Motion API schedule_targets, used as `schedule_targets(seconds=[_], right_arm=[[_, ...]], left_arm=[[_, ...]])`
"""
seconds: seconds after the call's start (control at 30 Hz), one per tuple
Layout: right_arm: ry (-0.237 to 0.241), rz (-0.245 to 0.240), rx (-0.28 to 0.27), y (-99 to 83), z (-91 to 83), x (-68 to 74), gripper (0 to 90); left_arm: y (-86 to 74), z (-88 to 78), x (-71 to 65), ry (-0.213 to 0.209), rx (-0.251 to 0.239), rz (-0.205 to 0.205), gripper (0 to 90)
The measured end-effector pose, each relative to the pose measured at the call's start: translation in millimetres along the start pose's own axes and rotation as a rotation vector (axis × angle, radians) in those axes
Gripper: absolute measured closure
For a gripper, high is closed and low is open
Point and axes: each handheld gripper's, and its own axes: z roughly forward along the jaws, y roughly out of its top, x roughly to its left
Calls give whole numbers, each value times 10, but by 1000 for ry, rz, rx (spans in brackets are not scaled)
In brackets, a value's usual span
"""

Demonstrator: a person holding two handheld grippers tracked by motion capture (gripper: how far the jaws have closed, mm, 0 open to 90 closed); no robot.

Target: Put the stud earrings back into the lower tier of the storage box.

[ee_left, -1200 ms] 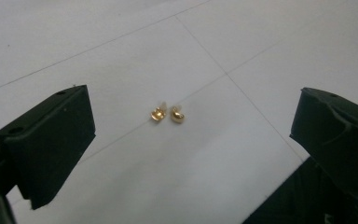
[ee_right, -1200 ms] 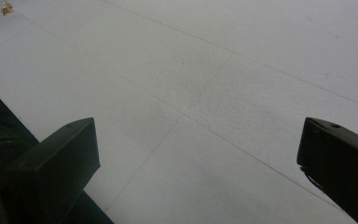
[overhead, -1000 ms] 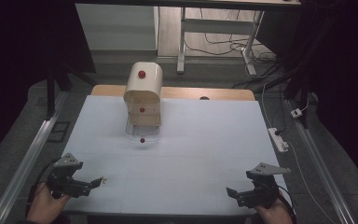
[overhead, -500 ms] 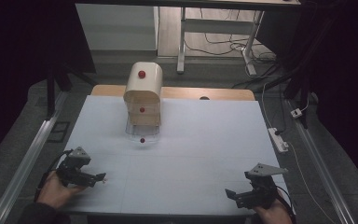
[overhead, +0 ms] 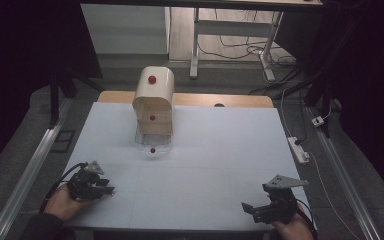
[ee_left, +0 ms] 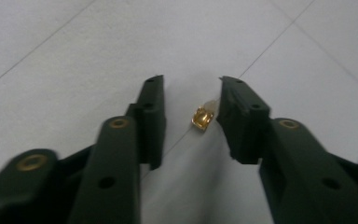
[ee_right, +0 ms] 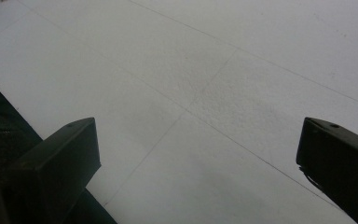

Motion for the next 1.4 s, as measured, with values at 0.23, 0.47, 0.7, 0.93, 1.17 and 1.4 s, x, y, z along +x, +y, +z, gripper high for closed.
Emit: schedule_targets(seconds=[0.23,0.47,0.7,0.93,1.17,1.4], right_arm=[[5,-1,2,1,3,1,0],[7,-2,2,0,3,1,0],[7,-1,2,1,3,-1,0],[7,-1,3,1,4,0,0],[7,0,2,-1,1,-6,0],[9,-2,2,-1,2,-4,0]], left_arm=[[15,12,-21,18,17,32,809],[24,-12,-3,14,1,9,819],[35,-113,58,-6,-92,-50,819],[117,-223,55,-5,-198,-87,818],[272,-266,60,-15,-255,-86,816],[451,-273,63,-12,-291,-76,815]])
